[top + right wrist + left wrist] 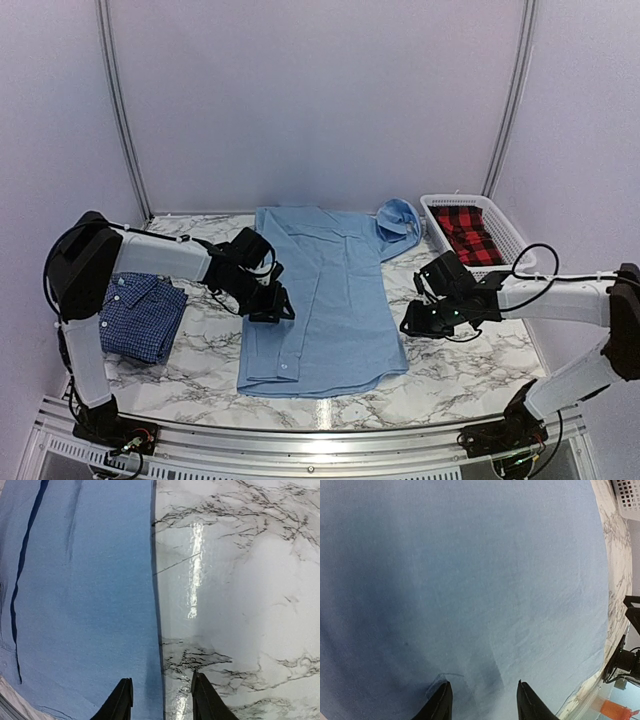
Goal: Fold and stack the long sleeve shirts
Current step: Move the 1/3-folded shirt to the center of the board.
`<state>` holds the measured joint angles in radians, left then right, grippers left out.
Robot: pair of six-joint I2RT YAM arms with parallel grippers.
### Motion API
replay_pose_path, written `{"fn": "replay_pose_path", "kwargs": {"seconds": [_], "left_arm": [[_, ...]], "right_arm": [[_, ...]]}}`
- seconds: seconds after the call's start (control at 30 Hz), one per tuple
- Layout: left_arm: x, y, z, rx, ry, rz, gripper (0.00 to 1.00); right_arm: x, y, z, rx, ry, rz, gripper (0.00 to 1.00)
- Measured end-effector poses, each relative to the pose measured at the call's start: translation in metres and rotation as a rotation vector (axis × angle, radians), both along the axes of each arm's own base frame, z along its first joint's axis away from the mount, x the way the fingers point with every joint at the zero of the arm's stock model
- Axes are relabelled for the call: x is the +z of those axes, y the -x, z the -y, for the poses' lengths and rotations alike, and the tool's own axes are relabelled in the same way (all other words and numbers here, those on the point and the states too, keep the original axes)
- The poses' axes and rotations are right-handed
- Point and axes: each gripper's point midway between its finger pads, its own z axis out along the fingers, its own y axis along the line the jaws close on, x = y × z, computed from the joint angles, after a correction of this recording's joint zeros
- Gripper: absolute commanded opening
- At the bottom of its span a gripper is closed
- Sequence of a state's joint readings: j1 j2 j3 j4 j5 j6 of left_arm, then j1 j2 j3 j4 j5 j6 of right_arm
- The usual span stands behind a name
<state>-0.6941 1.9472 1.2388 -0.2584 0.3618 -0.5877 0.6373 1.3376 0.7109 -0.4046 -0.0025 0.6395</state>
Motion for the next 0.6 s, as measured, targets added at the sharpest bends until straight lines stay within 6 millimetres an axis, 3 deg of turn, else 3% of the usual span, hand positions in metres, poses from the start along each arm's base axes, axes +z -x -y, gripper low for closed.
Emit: {"fn": "replay_pose_path", "kwargs": {"seconds": [0.17, 0.33, 0.6], "left_arm": [[-0.010, 0.027, -0.003, -0.029, 0.020, -0.030, 0.45], [-0.014, 0.043, -0.010, -0.035, 0.055, -0.023, 0.45], [-0.016, 0.064, -0.040, -0.021, 0.059, -0.016, 0.45]], "right_arm": [[-0.015, -0.002, -0.005, 0.048, 0.015, -0.028, 0.41], [-0.016, -0.012, -0.003, 0.045, 0.009, -0.014, 0.42], [-0.014, -0.033, 0.010, 0.009, 0.014, 0.011, 0.42]]}}
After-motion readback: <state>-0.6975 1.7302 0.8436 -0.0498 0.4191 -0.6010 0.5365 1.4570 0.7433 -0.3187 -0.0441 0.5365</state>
